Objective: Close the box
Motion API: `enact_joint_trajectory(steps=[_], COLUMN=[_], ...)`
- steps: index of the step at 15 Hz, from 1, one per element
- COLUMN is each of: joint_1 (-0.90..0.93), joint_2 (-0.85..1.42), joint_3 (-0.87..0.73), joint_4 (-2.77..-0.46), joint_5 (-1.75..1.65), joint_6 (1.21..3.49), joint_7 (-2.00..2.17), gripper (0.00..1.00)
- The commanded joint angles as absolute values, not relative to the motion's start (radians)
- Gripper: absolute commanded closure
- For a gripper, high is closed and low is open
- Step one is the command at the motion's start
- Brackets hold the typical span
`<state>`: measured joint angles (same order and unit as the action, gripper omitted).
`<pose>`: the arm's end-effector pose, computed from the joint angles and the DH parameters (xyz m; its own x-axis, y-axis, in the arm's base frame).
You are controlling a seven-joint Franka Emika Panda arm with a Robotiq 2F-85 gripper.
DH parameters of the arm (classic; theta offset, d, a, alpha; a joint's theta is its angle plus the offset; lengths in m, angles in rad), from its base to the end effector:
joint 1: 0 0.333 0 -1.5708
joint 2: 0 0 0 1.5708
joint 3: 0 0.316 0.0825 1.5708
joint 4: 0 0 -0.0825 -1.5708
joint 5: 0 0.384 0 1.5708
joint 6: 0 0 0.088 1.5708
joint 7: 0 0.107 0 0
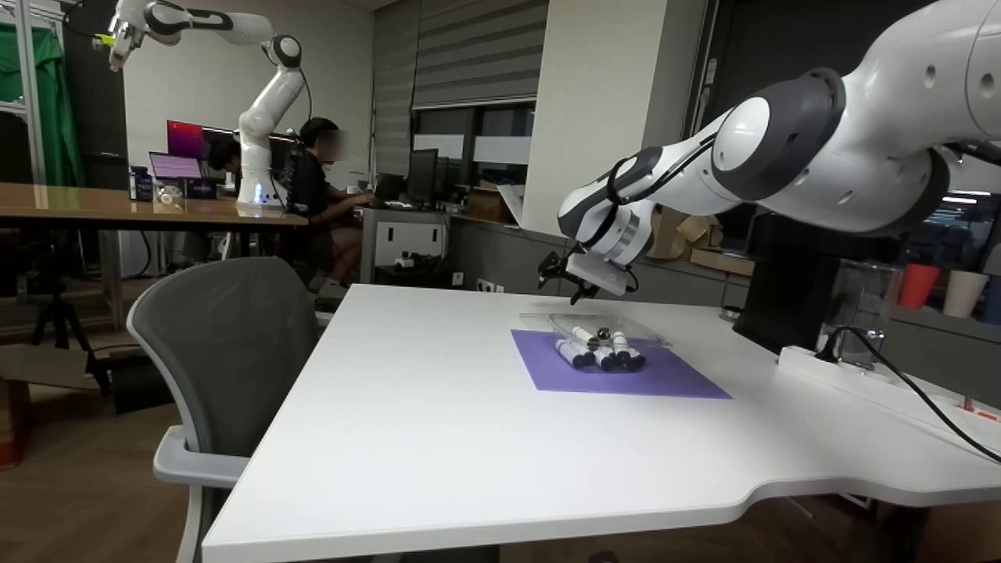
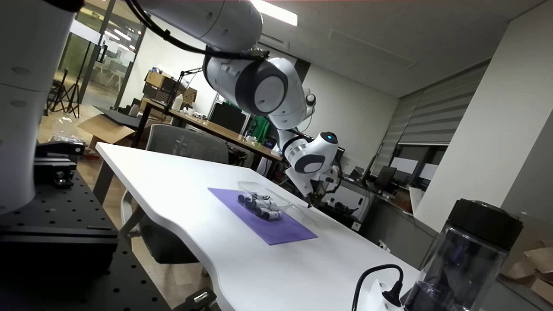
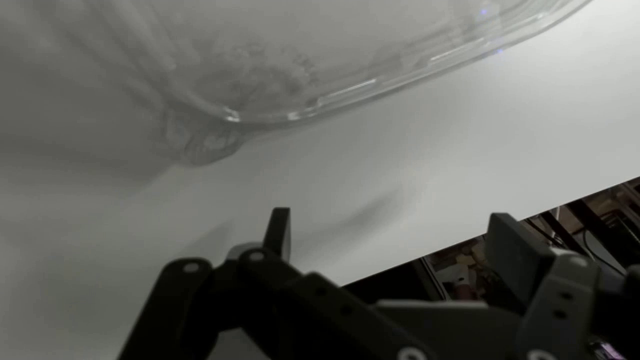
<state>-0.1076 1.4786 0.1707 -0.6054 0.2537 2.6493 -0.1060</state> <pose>0.8280 -0.0468 0.1224 0.8158 -0.2818 0.5049 -0.1208 -0.9370 -0.3278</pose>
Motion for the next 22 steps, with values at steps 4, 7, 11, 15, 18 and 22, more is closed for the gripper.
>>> enact_joint_trajectory(steps=[4,7,11,15,18,22], joint_1=[-0.111,-0.111,-0.106,-0.099,-0.096,-0.099], joint_2=[1.479,1.479,1.480,1.479,1.475,1.457], joint_3=[0.225,0.242,0.233,0.204,0.177,0.144], joint_4=[-0.657,-0.676,-0.685,-0.674,-0.643,-0.600], joint_5=[0.263,0.260,0.251,0.239,0.229,0.232], joint_6=[2.732,2.755,2.732,2.687,2.561,2.342], joint_7=[-0.159,-0.183,-0.171,-0.135,-0.091,-0.048], gripper=[0.00,0.00,0.00,0.00,0.00,0.00])
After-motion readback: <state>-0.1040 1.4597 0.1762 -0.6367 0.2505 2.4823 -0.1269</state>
